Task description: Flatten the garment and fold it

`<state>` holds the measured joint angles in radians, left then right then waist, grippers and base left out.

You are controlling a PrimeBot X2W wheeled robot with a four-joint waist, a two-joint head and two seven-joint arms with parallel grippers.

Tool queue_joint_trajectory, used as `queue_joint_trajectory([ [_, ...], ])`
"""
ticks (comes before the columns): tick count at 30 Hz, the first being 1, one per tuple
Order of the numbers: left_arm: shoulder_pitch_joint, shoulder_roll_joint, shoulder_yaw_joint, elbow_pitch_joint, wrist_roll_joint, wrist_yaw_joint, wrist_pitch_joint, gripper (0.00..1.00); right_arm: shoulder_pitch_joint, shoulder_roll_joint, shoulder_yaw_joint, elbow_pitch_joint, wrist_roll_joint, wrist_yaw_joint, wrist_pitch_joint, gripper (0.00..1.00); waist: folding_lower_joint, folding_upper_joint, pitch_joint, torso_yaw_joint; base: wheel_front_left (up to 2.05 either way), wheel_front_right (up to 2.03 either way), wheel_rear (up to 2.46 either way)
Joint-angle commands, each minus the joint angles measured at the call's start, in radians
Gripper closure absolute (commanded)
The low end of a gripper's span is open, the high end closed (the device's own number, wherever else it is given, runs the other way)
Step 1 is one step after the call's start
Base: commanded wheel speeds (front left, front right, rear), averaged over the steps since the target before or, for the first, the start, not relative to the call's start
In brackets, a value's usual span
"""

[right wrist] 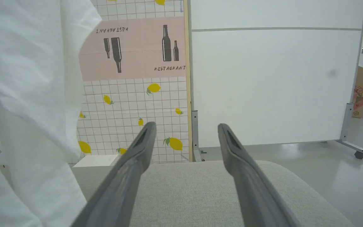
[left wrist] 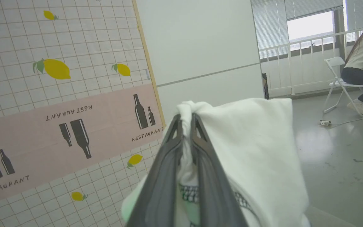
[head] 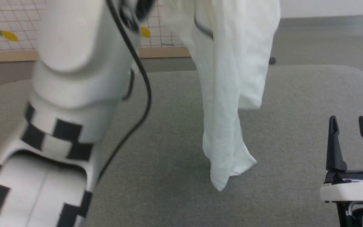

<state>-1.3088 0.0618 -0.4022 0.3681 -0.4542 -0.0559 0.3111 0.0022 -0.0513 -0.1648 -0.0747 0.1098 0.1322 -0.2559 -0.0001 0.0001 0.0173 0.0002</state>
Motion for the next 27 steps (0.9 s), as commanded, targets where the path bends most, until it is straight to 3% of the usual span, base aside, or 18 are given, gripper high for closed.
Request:
queue_joint_trajectory([
  [1, 0.06, -0.004, -0.015, -0.001, -0.011, 0.011, -0.012, 1.0, -0.011, 0.001, -0.002, -0.007, 0.006, -0.002, -0.006, 0.0, 0.0001, -0.0001, 0.027, -0.025, 0.0, 0.0, 0.0],
  [8, 0.343, -0.01, -0.132, -0.016, -0.042, 0.059, -0.069, 1.0, -0.027, 0.001, 0.002, -0.018, 0.006, -0.002, -0.006, 0.0, 0.0001, -0.0001, 0.083, -0.049, 0.0, 0.0, 0.0],
  [12, 0.489, -0.011, -0.193, 0.058, -0.029, 0.082, -0.106, 1.0, -0.042, 0.001, 0.016, -0.02, 0.004, -0.002, -0.006, 0.0, 0.0001, -0.0001, 0.128, -0.062, 0.0, 0.0, 0.0],
  [22, 0.62, -0.011, -0.294, 0.25, -0.061, 0.107, -0.181, 1.0, -0.074, 0.001, 0.022, -0.018, -0.003, -0.002, -0.006, 0.0, 0.0001, -0.0001, 0.2, -0.071, 0.0, 0.0, 0.0],
  [23, 0.617, -0.011, -0.303, 0.25, -0.074, 0.11, -0.199, 0.64, -0.076, 0.001, 0.023, -0.016, -0.004, -0.002, -0.006, 0.0, 0.0001, -0.0001, 0.201, -0.068, 0.0, 0.0, 0.0],
  [24, 0.612, -0.011, -0.307, 0.243, -0.094, 0.116, -0.221, 0.0, -0.077, 0.001, 0.023, -0.014, -0.004, -0.002, -0.006, 0.0, 0.0001, -0.0001, 0.199, -0.063, 0.0, 0.0, 0.0],
  [27, 0.592, -0.011, -0.308, 0.213, -0.134, 0.139, -0.302, 0.0, -0.076, 0.001, 0.024, -0.005, -0.007, -0.002, -0.006, 0.0, 0.0001, -0.0001, 0.182, -0.049, 0.0, 0.0, 0.0],
])
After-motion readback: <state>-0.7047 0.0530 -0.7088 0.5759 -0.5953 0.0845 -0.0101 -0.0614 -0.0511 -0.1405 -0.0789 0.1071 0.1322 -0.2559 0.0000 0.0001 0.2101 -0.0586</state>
